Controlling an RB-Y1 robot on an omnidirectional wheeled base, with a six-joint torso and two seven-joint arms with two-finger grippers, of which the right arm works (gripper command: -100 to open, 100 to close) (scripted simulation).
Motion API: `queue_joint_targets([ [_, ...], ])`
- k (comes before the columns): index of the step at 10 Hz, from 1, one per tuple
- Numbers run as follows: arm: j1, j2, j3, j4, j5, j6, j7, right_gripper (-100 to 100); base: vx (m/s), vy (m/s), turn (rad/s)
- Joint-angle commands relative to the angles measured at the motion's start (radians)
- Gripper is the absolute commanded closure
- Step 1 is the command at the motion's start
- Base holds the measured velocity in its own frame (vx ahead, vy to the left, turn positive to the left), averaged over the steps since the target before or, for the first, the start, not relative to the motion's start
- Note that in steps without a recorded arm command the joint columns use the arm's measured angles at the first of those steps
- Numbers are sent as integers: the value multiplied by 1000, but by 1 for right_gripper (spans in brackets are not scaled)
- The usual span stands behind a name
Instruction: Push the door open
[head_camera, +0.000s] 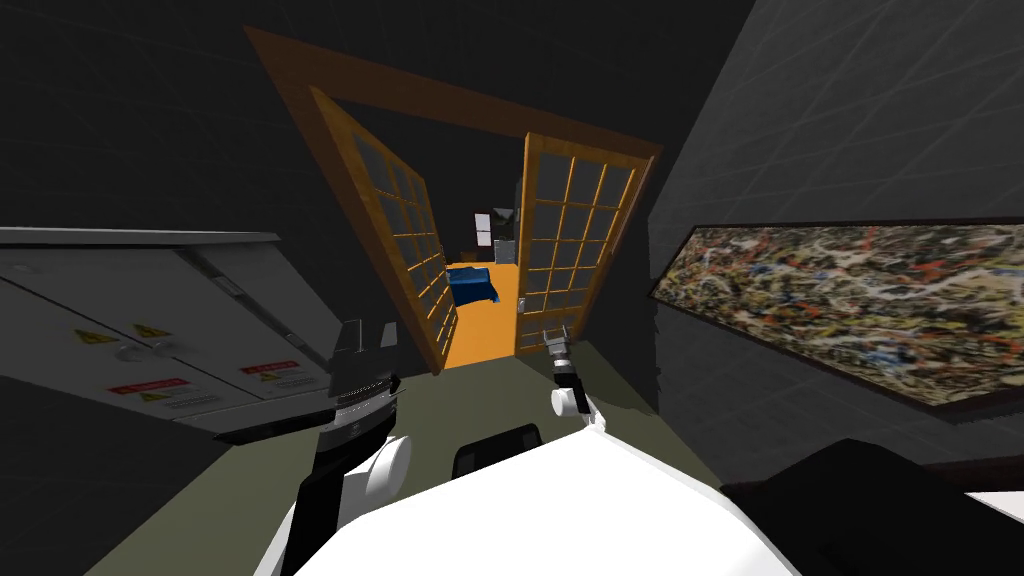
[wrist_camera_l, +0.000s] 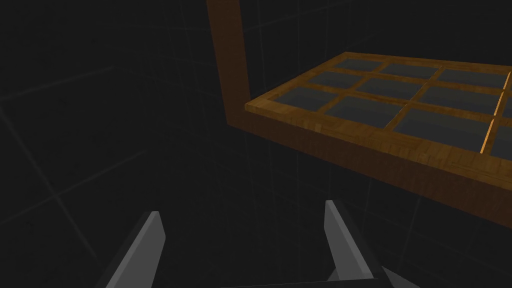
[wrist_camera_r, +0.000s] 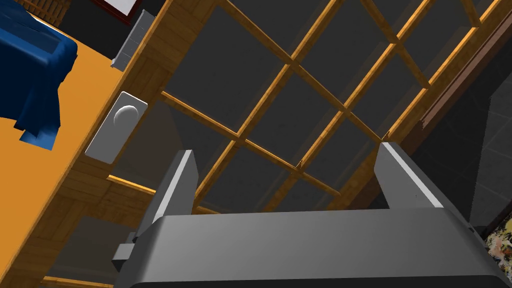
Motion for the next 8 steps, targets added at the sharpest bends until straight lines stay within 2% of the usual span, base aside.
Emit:
queue_joint_targets([
  [1, -9, 3, 3, 32, -12, -11, -27, -100, 89, -58, 117],
  [8, -56, 16, 13, 175, -63, -54, -139, -100, 75, -69, 118],
])
